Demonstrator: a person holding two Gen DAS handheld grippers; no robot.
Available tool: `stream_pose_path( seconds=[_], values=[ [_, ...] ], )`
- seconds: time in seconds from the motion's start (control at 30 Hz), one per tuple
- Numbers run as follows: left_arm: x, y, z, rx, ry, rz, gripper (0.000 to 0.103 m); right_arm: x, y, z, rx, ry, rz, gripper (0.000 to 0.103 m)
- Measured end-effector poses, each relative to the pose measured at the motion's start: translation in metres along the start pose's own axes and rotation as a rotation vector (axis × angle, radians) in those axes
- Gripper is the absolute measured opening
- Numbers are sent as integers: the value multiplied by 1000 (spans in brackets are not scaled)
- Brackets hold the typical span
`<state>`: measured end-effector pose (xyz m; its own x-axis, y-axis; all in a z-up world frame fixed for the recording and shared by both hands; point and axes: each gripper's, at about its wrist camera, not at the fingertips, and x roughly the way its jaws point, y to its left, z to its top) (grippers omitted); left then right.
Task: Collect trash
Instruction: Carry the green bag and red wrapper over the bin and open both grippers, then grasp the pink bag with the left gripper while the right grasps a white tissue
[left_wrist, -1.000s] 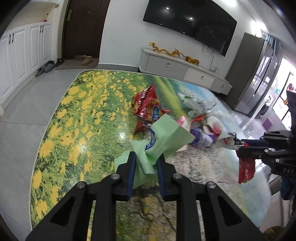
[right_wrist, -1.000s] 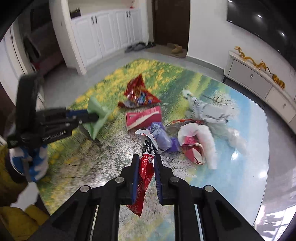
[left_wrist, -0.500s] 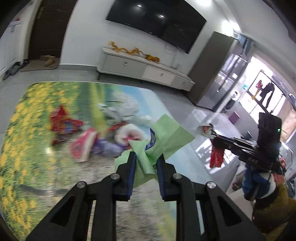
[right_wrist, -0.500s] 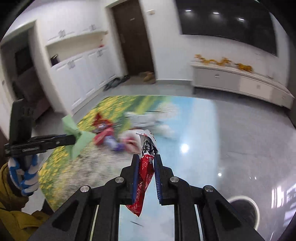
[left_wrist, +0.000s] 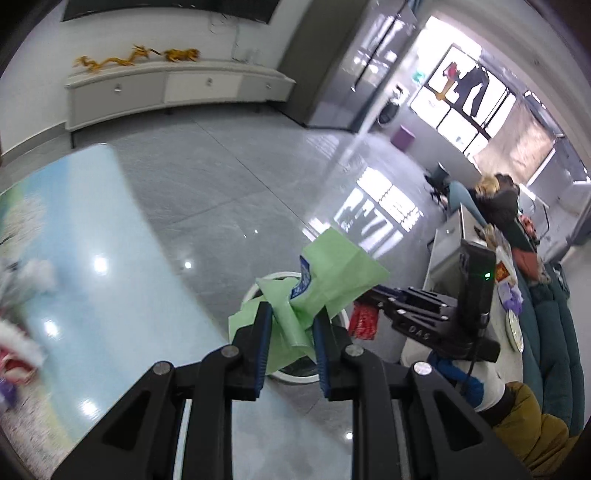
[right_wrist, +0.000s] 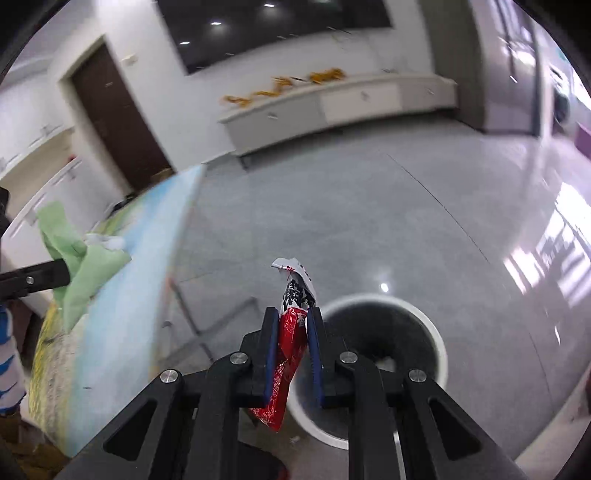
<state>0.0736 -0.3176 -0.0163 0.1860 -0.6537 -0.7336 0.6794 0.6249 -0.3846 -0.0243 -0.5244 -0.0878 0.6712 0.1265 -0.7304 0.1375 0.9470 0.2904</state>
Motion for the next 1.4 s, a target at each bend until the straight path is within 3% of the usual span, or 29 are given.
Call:
stream_pose_path(
  seconds=[0.2, 0.33, 0.37, 0.63, 0.9, 1.1, 1.4],
  values=[
    [72, -27, 22, -26, 89, -51, 25, 22, -49, -7, 100, 48, -46, 19],
    [99, -28, 28, -49, 132, -63, 44, 26, -65, -12, 129, 58, -73, 45],
    [102, -27, 28, -56, 136, -64, 48, 25, -66, -14, 136, 57, -77, 45],
    [93, -18, 19, -68, 135, -42, 49, 22, -76, -22, 169, 63, -88, 45],
    [47, -19, 12, 9, 63, 41, 49, -6, -56, -7, 142, -3, -85, 45],
    [-4, -6, -2, 35, -12, 92, 49, -42, -18, 9, 74, -75, -80, 45],
    [-105, 61, -41, -26, -179, 179, 49, -77, 65, 42, -75, -145, -53, 45]
  ],
)
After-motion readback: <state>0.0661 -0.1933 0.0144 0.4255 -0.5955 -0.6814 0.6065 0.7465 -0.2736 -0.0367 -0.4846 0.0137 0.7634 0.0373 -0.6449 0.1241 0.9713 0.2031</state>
